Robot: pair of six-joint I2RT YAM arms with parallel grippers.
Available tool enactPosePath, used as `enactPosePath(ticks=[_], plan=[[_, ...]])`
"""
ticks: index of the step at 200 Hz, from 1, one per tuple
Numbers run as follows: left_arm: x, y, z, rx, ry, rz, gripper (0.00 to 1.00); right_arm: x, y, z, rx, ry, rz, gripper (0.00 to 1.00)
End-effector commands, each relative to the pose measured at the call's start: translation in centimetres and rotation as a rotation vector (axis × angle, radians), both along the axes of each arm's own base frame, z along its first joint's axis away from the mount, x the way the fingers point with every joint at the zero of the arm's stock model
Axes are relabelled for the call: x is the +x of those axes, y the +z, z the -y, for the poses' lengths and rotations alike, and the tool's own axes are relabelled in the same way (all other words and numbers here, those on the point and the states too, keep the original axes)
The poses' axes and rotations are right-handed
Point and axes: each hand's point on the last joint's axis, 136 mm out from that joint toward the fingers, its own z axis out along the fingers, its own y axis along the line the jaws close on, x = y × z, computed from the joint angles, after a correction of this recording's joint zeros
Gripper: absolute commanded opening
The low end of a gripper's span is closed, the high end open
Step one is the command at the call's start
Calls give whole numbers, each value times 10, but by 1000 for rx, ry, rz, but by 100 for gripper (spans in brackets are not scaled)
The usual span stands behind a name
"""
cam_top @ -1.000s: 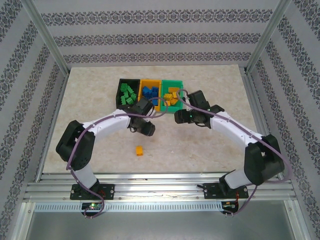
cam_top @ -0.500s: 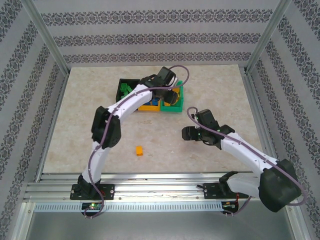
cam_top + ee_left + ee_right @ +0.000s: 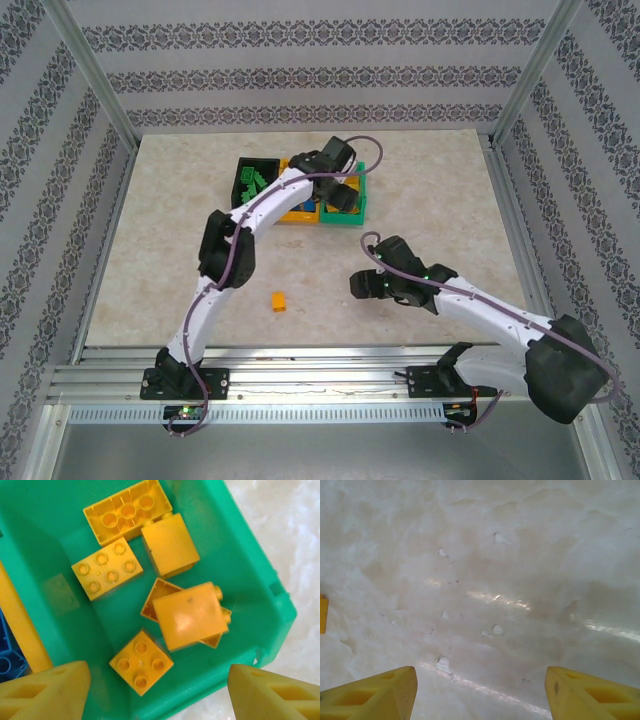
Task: Sort the legos into containers by color
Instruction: Place the lego in the container, then pick up the lego from the bottom-center of the table.
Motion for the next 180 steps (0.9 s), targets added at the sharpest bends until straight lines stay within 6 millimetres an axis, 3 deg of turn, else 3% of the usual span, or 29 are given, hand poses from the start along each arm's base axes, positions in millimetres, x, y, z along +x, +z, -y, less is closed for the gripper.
enactPosePath(ticks=[1,31,84,131,180], plan=[[-7,50,-7,-105,3,133,76,4,-3,-12,9,1,19,69],[-34,64,-26,-155,30,123,77,2,-7,-30,18,43,18,69],[-76,62,-76,-250,126,121,77,-7,-10,-70,14,159,10,69],[-106,37,-129,-274,235,94,77,-22,-16,-113,39,262,16,69],[-132,16,-164,-309,315,87,77,-25,-19,-147,69,324,0,68]])
